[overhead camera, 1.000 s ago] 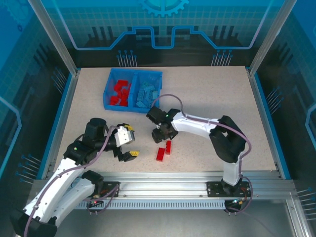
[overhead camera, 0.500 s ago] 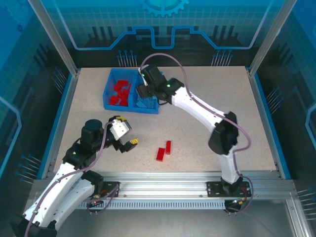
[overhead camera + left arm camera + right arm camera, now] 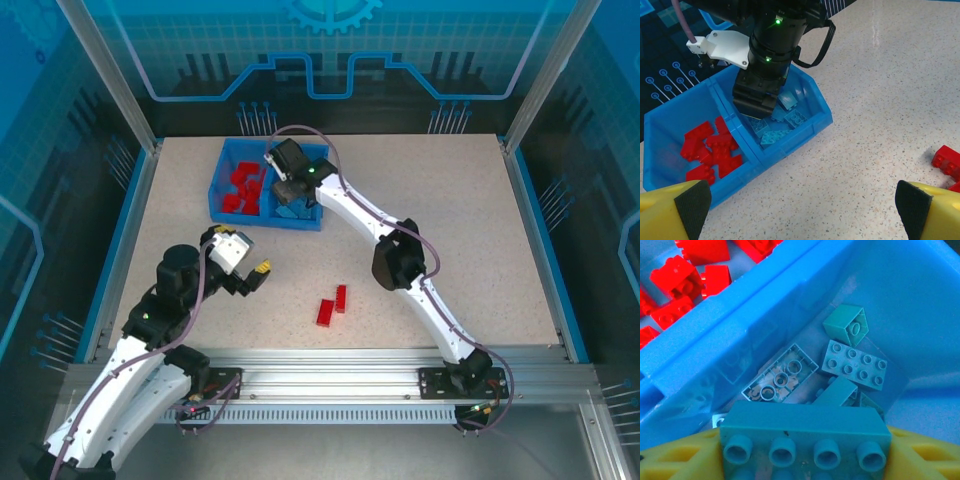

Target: Sort the legos into containers by color

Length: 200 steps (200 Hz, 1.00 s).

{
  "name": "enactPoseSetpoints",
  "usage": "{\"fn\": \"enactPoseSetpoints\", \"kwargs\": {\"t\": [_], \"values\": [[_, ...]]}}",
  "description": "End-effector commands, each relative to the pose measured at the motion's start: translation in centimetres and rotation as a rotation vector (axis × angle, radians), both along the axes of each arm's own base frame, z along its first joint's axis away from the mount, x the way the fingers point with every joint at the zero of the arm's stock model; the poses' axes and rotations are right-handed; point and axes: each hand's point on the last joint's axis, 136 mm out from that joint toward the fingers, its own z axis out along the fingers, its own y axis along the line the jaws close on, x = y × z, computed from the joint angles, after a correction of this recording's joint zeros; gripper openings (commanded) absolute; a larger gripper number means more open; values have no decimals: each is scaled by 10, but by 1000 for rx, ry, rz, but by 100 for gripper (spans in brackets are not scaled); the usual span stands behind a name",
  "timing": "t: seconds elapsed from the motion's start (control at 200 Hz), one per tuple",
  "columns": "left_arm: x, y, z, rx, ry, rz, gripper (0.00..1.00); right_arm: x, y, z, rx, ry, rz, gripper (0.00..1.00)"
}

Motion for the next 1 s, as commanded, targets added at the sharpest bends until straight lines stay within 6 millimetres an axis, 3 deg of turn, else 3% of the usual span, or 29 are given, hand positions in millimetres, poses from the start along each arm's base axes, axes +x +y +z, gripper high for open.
{"fn": "enactPoseSetpoints", "kwargs": {"t": [0.0,0.245,0.35,0.49,0.625,0.78,0.905,0.995], "values": [[4,2,0,-2,-15,19,99,1,3,56,66,-74,28,75],[10,3,-6,-7,20,44,99,-20,-13,125,125,-115,25,80],[15,6,-5,-64,59,99,99,-46,-31,164,170,-120,19,80],[24,6,3,-274,278,245,98,-97,-65,192,264,-74,54,83],[22,-7,-9,-464,558,385,85,-149,-110,198,360,-16,49,88],[9,-41,-37,-572,748,449,82,-203,-161,187,501,80,-6,96],[-7,-77,-62,-487,848,448,82,-240,-185,168,646,222,-55,100],[-20,-102,-88,-361,904,434,83,-257,-199,148,644,294,-105,100]]}}
